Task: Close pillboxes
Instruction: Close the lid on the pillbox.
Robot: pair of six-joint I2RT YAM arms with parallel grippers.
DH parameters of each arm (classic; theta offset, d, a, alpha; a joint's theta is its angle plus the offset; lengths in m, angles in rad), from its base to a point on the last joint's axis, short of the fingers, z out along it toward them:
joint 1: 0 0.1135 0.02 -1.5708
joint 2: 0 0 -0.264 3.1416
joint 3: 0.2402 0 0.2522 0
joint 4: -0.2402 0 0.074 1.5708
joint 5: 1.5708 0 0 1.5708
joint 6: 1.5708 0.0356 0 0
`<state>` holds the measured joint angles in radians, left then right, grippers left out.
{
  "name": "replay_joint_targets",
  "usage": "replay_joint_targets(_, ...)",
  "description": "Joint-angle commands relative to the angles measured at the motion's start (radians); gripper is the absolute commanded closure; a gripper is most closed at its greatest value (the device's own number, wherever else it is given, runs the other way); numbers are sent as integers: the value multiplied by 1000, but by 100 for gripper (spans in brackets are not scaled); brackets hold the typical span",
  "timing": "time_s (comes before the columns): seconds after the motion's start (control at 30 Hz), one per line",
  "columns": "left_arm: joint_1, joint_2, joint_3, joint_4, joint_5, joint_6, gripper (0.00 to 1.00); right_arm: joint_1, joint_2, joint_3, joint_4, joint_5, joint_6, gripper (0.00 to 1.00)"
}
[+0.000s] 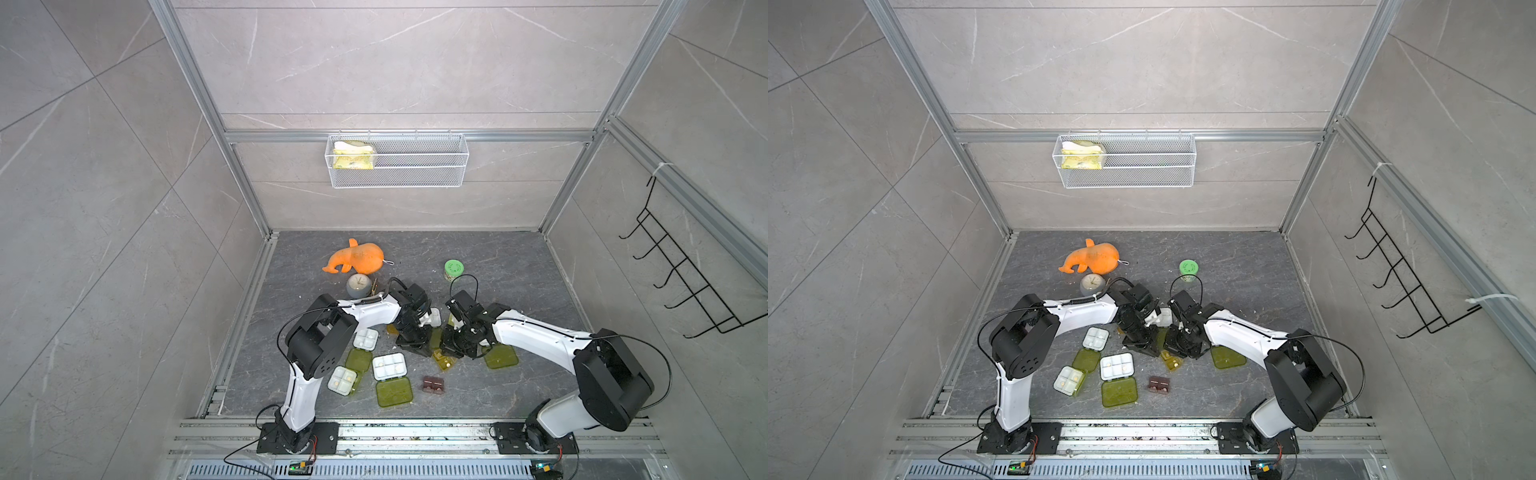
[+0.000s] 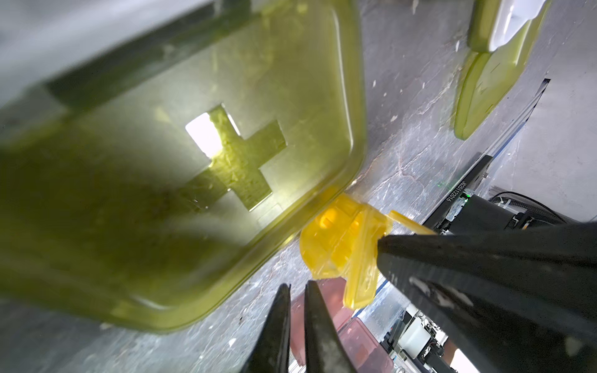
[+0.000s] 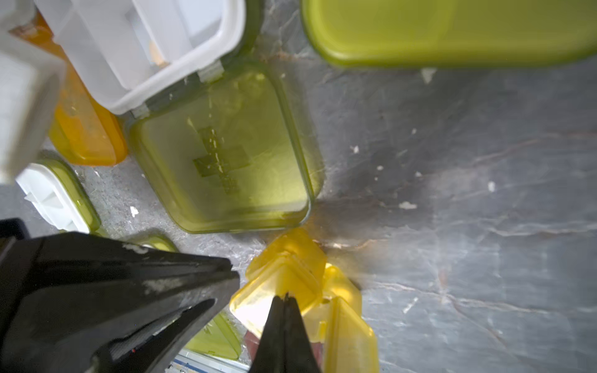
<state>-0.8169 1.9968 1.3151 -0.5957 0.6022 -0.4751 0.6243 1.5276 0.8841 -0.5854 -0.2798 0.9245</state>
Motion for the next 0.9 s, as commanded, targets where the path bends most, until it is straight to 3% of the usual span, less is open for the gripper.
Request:
replay_joint_targets(0.0, 8, -54, -3, -25, -7, 30, 87, 6, 19, 32, -35, 25, 9, 100)
replay_joint_targets(0.87, 19, -113, -21, -5, -15, -1, 86, 14, 74, 12, -22, 14, -12, 100)
